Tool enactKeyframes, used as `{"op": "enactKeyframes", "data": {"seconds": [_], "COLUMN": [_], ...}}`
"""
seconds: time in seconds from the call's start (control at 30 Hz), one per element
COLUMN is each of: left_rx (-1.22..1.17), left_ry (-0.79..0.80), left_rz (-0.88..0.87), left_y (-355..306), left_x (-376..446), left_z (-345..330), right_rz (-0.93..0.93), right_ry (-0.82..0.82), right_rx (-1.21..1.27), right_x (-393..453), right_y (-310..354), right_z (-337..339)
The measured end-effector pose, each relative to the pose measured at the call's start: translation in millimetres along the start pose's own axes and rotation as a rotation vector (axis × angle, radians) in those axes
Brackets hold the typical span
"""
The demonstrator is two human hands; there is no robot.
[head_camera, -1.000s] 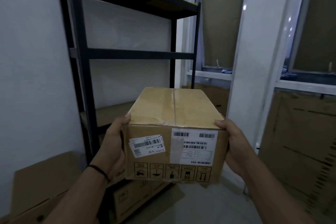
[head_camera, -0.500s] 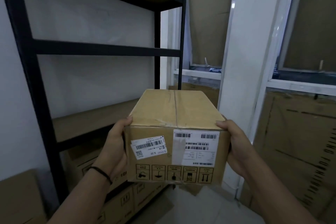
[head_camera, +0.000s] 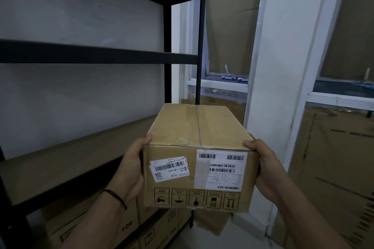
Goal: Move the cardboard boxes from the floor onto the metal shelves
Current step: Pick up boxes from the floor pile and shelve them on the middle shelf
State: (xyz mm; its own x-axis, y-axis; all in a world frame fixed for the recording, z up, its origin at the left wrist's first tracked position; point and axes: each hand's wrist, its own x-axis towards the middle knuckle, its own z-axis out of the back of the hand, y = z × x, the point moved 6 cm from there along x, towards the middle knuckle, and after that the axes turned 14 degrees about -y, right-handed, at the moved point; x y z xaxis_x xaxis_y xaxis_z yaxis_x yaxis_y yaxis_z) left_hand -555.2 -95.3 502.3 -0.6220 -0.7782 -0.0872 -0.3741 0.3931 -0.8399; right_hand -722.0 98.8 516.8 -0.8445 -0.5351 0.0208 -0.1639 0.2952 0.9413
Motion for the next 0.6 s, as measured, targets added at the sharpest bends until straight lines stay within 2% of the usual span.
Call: {"op": "enactKeyframes", "data": {"seconds": [0.37,0.6], "left_rx": [0.051,-0.036], "left_ry": [-0.029,-0.151], "left_rz": [-0.068,-0.093], "left_y": [17,40], "left_x": [82,146], "left_z": [-37,-79], "right_rz": [-0.035,-0.126], "right_ry": [0.057,0.131], "right_rx": [0.030,0.021], "right_x": [108,215], "right_y": [-13,-17], "right_z": [9,23]}}
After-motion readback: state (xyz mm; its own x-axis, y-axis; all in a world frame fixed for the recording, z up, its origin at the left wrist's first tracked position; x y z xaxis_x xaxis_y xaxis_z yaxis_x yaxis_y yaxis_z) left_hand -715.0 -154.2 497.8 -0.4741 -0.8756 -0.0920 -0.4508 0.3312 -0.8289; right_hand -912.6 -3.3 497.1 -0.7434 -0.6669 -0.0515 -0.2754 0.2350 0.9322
